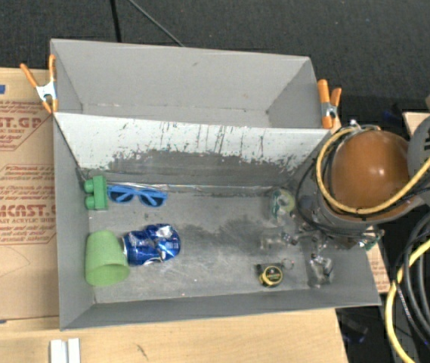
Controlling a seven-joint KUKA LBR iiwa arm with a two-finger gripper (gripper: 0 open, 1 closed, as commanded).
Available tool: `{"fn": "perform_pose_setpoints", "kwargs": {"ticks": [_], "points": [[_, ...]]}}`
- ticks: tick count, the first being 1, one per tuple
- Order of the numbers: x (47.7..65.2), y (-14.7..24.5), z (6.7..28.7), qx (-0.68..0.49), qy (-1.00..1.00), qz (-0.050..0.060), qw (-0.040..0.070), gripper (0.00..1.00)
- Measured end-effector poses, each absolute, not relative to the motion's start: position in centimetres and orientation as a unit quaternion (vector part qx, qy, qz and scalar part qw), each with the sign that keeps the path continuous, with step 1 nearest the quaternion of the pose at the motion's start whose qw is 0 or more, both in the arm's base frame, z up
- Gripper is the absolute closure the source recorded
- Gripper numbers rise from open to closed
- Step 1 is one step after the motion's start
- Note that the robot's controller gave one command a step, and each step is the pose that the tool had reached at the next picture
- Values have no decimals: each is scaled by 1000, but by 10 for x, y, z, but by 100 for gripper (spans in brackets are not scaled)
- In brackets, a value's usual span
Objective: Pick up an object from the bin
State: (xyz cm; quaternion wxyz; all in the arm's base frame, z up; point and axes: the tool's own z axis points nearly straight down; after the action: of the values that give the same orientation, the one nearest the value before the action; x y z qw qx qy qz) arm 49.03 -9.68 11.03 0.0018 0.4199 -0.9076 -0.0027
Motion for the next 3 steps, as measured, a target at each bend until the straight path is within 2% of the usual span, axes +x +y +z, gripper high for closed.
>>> {"fn": "perform_pose_setpoints", "kwargs": {"ticks": [1,2,3], "points": [[488,-60,70,407,-913,1,-6,0],[485,-62,70,405,-914,-1,0,100],[488,-61,71,406,-914,1,-7,0]]}}
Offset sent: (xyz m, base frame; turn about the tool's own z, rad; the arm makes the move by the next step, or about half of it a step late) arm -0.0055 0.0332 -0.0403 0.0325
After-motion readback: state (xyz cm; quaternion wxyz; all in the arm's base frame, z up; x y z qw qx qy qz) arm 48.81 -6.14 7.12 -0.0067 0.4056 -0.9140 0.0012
